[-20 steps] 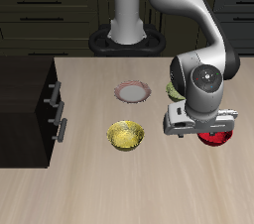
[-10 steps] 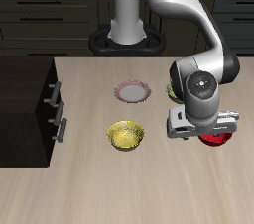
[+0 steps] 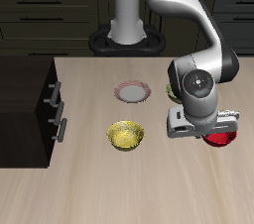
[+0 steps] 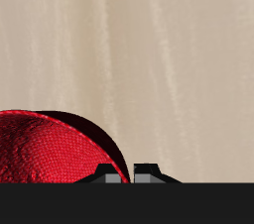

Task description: Place the red bowl on top of the wooden cabinet

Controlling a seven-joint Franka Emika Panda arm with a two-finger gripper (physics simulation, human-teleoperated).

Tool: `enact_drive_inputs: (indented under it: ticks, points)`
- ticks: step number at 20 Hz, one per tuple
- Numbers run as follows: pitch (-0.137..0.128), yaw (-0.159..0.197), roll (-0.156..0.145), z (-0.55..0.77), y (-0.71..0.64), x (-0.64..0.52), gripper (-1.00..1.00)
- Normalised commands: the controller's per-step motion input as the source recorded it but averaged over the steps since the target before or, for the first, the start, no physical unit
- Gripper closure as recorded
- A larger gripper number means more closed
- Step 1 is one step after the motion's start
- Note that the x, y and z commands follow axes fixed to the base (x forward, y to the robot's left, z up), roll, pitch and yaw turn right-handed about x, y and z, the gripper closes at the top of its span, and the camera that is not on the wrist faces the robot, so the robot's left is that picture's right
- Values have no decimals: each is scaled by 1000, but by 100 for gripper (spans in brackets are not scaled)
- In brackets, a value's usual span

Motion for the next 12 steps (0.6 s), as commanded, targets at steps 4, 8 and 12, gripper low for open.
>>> enact_drive_inputs:
  ticks: [4,8,12]
  points:
    - [-9,4,-6,16,-34,20,100]
    - [-23,21,-11,60,-50,2,100]
    - [-44,24,0,154,-18,-34,100]
